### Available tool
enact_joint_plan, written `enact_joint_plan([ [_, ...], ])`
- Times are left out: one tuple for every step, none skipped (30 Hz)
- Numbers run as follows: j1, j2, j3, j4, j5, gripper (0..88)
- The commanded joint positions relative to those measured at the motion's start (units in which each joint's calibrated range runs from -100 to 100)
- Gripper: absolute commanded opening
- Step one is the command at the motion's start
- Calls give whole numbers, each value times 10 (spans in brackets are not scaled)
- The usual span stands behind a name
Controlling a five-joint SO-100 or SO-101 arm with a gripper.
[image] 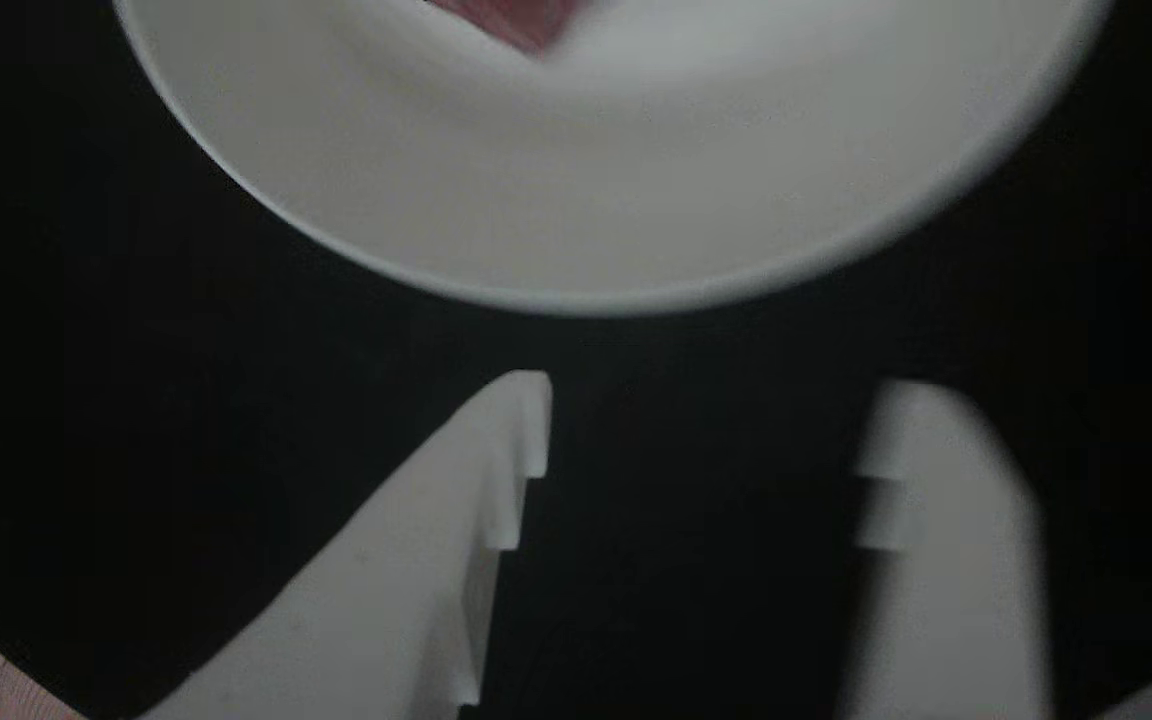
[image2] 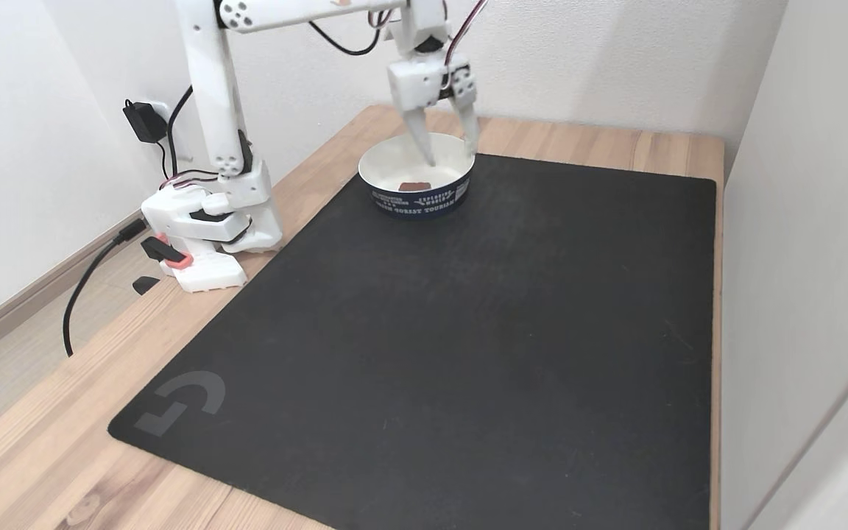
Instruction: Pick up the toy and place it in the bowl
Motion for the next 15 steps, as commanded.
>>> enact_joint_plan([
  [90,-29,-99,-11,4,33],
  [129,-29,-130,-11,4,20],
  [146,-29,-139,-11,4,22],
  [164,-29,-146,-11,4,22],
  [185,-29,-147,-13,4,22],
  [202,-29,-145,-18,4,22],
  [243,-29,-138,-21,4,22],
  [263,-30,-130,-24,4,22],
  [282,-30,-122,-31,7,22],
  [299,-34,-112,-42,16,23],
  [320,-42,-93,-58,24,23],
  [348,-62,-41,-104,34,23],
  [359,-75,-11,-130,39,23],
  [367,-92,28,-157,44,23],
  [371,-111,70,-182,50,23],
])
